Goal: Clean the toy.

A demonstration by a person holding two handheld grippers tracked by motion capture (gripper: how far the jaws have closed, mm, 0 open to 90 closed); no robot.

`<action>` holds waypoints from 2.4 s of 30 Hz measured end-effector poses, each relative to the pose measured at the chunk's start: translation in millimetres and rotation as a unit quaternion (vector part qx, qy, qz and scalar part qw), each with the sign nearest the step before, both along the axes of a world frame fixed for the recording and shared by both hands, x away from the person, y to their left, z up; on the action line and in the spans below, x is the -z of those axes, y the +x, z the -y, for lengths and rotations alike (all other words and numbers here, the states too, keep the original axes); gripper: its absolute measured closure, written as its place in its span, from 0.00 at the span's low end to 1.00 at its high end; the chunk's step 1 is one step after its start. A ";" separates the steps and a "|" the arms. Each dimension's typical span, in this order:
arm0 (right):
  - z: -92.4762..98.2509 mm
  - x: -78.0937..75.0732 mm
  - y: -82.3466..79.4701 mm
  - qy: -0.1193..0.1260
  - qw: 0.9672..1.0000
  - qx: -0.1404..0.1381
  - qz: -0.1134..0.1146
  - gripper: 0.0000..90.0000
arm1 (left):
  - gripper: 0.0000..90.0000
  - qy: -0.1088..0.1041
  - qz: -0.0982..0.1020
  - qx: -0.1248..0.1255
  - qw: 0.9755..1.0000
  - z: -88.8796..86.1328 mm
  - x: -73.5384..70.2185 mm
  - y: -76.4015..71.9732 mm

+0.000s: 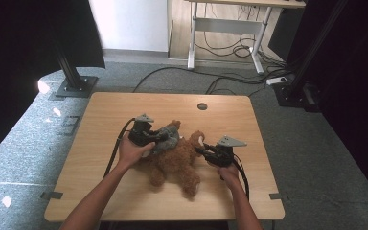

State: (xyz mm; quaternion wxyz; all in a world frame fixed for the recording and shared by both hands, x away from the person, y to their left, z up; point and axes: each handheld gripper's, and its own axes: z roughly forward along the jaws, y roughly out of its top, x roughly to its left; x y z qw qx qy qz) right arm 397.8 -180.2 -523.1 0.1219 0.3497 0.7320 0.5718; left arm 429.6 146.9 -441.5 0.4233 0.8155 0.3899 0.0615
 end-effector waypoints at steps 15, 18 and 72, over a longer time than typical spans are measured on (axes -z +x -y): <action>-0.5 -0.2 -0.8 -0.001 1.000 -0.002 0.008 0.78 | 0.78 -0.046 -0.028 -0.096 0.994 -70.7 -0.5 28.9; -0.5 -0.2 -0.7 -0.001 1.000 -0.001 0.009 0.77 | 0.78 -0.053 -0.033 -0.106 0.992 -79.9 4.1 29.3; -90.8 -22.9 -32.3 -0.129 0.990 -0.051 -0.018 0.64 | 0.80 -0.087 0.059 -0.038 0.994 -68.8 22.7 -67.7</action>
